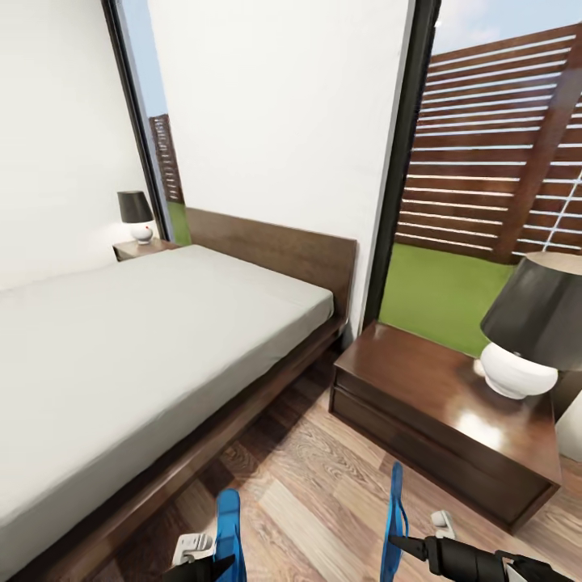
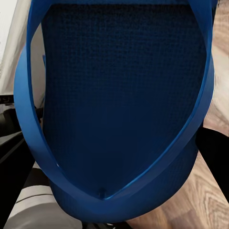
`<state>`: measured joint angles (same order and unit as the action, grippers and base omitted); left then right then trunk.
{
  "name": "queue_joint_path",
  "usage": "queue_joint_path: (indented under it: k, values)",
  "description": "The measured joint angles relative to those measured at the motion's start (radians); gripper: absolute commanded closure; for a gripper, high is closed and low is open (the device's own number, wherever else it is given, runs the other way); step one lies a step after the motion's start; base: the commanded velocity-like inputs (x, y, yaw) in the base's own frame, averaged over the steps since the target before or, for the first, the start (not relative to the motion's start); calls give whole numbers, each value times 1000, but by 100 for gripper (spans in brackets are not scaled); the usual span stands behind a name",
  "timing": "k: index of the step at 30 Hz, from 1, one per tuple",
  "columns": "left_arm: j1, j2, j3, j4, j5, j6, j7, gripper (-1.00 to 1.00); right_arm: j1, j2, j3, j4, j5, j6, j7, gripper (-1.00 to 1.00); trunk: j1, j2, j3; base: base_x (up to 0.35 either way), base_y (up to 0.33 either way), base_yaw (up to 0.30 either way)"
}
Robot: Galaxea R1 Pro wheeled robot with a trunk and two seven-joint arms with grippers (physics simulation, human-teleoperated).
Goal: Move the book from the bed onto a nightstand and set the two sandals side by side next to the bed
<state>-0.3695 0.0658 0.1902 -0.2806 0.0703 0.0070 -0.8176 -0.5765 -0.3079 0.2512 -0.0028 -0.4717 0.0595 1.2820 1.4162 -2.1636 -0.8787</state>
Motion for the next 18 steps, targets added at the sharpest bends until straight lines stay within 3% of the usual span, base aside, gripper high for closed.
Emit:
queue_joint_path:
  k: [18]
  values:
    - [0,-1,0,0,0,0,0,100,0,0,0,0,0,0,0,100,0,0,0,0,-1,212]
